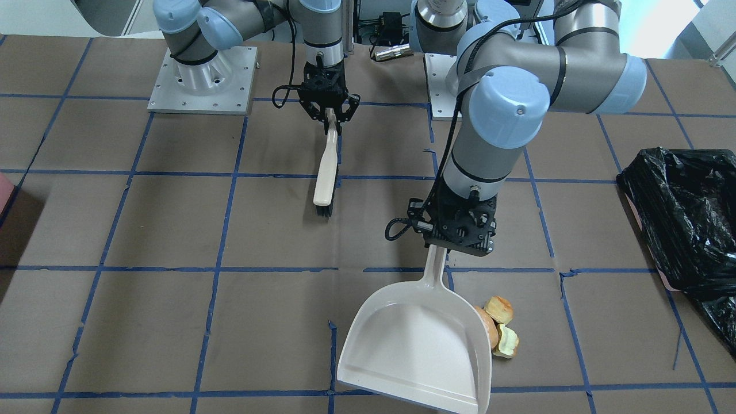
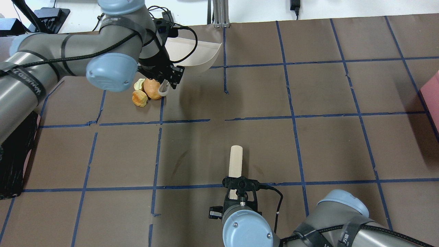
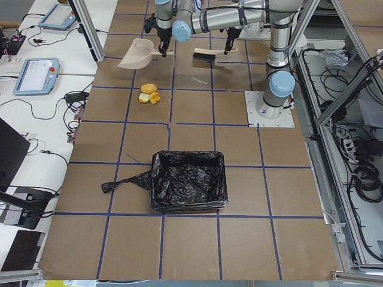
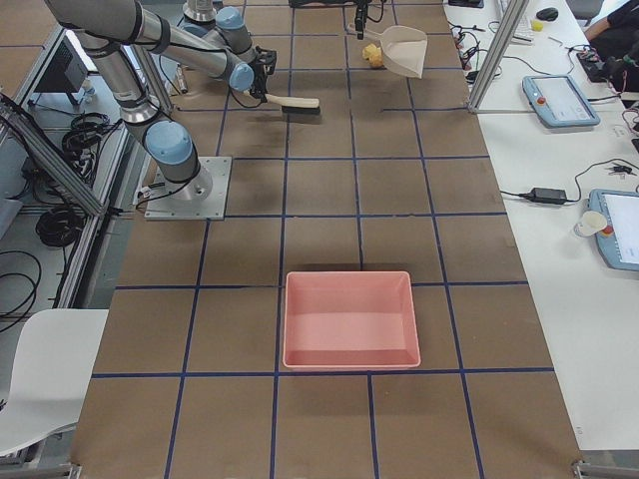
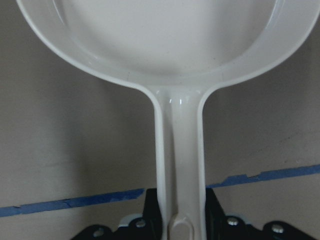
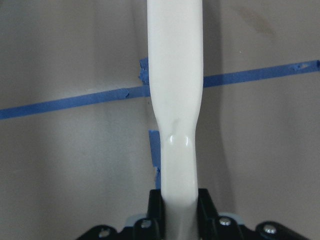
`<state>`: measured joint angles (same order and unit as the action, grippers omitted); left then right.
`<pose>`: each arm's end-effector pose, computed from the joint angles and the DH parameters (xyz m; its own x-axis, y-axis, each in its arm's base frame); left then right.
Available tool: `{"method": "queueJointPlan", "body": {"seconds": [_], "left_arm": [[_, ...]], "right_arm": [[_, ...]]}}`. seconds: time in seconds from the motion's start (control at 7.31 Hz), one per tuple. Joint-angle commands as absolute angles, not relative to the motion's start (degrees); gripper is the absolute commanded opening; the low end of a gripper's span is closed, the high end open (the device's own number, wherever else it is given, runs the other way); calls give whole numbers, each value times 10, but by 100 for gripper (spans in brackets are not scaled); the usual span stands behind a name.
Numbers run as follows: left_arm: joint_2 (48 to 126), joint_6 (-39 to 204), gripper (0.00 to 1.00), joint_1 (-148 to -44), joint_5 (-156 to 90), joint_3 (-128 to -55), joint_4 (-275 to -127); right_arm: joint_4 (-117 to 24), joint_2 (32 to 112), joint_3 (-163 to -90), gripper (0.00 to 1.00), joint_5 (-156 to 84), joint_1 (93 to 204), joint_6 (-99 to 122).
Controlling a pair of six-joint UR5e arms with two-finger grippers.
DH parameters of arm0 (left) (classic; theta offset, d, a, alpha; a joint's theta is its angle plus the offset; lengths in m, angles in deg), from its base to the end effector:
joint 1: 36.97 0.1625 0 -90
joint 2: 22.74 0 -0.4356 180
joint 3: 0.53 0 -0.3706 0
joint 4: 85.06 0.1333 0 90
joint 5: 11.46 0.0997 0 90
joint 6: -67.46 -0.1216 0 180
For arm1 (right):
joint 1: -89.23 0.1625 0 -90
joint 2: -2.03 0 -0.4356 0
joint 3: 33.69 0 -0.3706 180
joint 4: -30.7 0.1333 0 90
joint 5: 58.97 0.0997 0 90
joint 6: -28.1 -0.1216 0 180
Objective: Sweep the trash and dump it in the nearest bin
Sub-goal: 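Lift the dustpan with the left gripper and place it beside the food items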
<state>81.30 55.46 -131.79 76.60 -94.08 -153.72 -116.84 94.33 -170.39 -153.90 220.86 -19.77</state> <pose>-0.1845 -0.5528 0.3583 -0.9565 0.2910 0.0194 0.2890 0.9547 -0.0710 0.3389 -0.1964 0.2431 -0.9880 0.1056 -0.1125 0.1279 0.9683 -0.2146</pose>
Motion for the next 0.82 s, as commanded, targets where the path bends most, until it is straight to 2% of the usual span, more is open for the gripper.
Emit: {"method": "queueJointPlan", "body": {"seconds": [0.0,0.41,0.68], "left_arm": [[774,411,2,-1264,770,-954,-1571],[724,192,2,-1155,770,-996,-1591],[719,28,2,-1058,770,-999,-1594]], "right_arm": [[-1071,940,-1608,11,-1541,2189,-162],[-996,906,-1489,11,-1533,2133,-106],[-984,814,-1391,11,-1527,2109,-77]]}}
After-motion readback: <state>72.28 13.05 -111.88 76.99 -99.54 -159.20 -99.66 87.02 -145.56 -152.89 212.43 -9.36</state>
